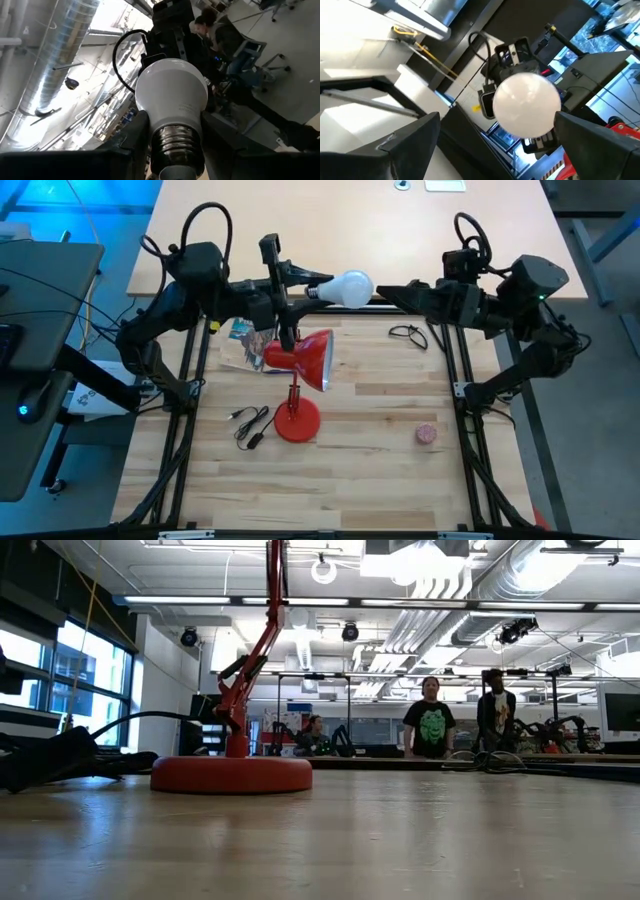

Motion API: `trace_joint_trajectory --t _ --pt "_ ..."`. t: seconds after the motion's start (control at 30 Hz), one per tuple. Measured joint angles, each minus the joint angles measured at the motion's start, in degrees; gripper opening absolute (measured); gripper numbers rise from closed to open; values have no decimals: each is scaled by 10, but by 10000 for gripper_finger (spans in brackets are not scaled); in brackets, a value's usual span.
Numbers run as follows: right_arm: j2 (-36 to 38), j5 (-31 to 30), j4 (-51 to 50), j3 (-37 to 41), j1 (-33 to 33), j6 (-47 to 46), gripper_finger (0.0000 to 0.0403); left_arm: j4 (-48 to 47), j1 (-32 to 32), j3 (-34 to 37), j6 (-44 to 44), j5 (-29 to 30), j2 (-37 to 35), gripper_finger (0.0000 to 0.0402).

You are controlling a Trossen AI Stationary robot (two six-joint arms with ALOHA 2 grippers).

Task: Screw lightbulb
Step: Insert the lightbulb on the lamp

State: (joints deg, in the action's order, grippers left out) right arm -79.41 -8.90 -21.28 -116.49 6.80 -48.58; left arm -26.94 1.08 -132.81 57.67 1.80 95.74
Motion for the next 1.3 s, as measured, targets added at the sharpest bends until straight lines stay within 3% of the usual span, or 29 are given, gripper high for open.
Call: trace_joint_trajectory --t 0.17,0.4,0.97,1.3 --pt "-2 2 -12 0 1 -16 384 -1 -2 0 12 0 0 129" --pt "-10 -5 -31 0 -2 -155 384 5 -7 0 75 11 0 129" --pt "-39 -32 9 0 -9 -179 384 -24 -20 0 86 1 0 129" --pt "-60 8 1 0 -7 -238 384 -33 -29 0 116 21 6 129"
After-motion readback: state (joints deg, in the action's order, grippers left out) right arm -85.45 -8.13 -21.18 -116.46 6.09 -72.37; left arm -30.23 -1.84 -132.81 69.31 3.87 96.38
